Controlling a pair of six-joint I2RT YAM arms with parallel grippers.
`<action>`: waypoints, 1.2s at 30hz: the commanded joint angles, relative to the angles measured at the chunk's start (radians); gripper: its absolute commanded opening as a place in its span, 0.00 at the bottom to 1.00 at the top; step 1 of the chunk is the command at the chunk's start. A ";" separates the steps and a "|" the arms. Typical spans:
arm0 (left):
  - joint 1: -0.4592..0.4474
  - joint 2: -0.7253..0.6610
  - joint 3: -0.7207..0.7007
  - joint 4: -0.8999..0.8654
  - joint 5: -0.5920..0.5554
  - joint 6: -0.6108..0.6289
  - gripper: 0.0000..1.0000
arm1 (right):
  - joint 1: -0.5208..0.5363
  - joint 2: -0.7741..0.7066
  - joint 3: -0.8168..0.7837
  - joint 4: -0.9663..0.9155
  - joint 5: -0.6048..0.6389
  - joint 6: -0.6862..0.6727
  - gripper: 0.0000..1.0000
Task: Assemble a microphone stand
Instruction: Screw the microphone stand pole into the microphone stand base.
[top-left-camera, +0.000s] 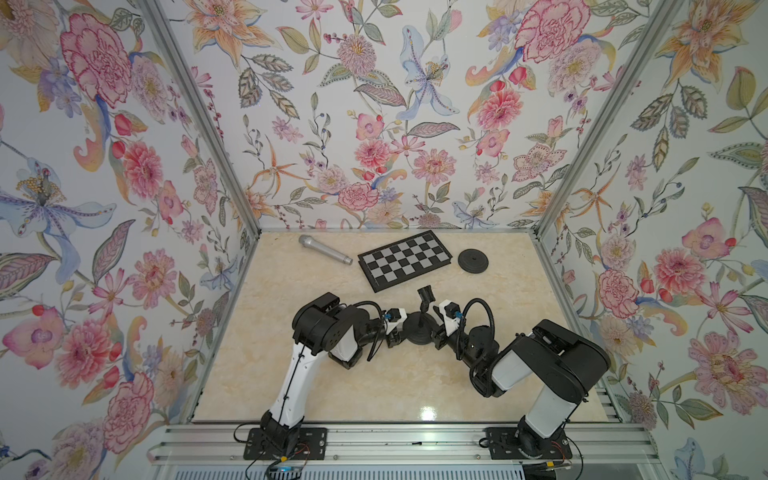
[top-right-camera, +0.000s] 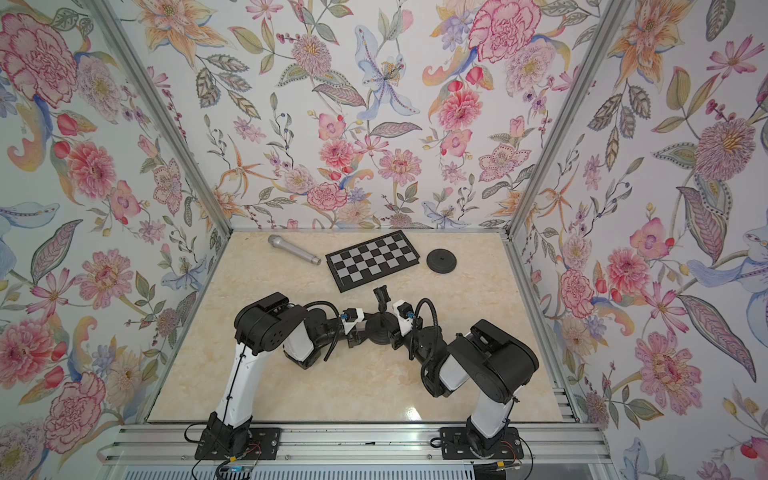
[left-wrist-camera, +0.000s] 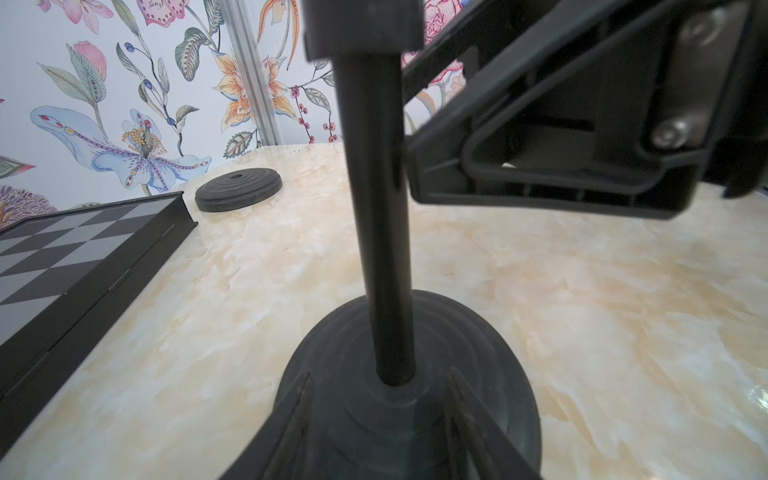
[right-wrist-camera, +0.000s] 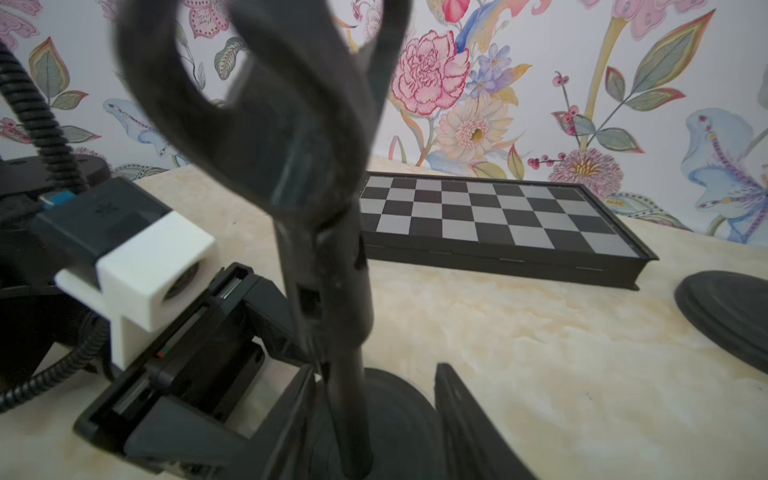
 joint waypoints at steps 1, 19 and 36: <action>-0.012 0.092 -0.033 -0.239 -0.049 0.049 0.51 | -0.097 -0.089 0.065 -0.151 -0.475 -0.033 0.52; -0.016 0.088 -0.025 -0.239 -0.045 0.043 0.51 | -0.238 -0.049 0.396 -0.612 -0.883 -0.270 0.35; -0.012 0.108 -0.005 -0.258 -0.046 0.041 0.51 | 0.224 0.131 0.053 0.076 0.664 0.118 0.00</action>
